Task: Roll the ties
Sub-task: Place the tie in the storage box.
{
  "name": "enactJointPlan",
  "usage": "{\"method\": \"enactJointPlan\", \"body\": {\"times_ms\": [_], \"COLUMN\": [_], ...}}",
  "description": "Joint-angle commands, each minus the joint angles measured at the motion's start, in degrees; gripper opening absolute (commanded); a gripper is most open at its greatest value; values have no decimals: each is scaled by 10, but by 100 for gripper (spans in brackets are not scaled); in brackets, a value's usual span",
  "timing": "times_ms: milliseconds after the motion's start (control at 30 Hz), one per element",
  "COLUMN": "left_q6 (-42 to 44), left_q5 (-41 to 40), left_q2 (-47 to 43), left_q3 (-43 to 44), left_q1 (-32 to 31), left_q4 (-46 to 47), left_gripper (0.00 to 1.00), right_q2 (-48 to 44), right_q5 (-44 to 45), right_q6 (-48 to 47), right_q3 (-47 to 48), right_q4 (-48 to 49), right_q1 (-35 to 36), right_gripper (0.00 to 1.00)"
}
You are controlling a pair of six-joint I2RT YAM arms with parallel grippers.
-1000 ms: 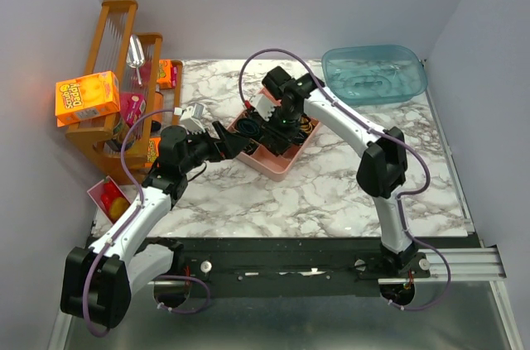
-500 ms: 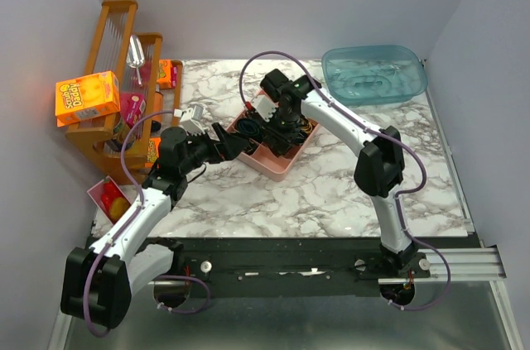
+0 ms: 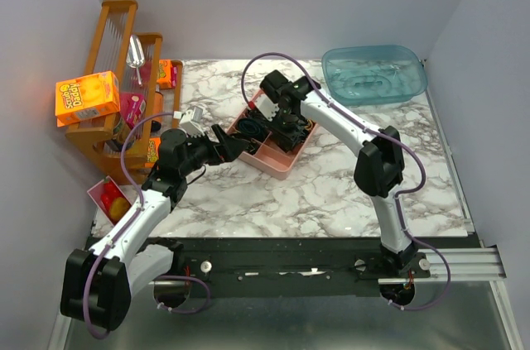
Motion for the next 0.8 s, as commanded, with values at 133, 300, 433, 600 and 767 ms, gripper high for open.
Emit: {"method": "enactJointPlan", "body": {"times_ms": [133,300,433,600,767], "left_q6": [0,-1,0,-1,0], "left_q5": [12,12,10,11,12], "left_q2": [-13,-15,-15,-15,-16], "left_q3": [-7,-10,-11,-13,-13], "left_q1": [4,4,5,5,6], "left_q4": [13,13,14,17,16], "left_gripper": [99,99,99,99,99], "right_q2": [40,58,68,71,63], "right_q5": [1,4,6,1,-7], "right_q6": [0,-1,-7,-6,-8], "right_q3": [14,18,16,15,12], "right_q4": [-28,-36,-36,-27,-10], "right_q1": [-2,2,6,11,13], "right_gripper": [0,1,1,4,9]}}
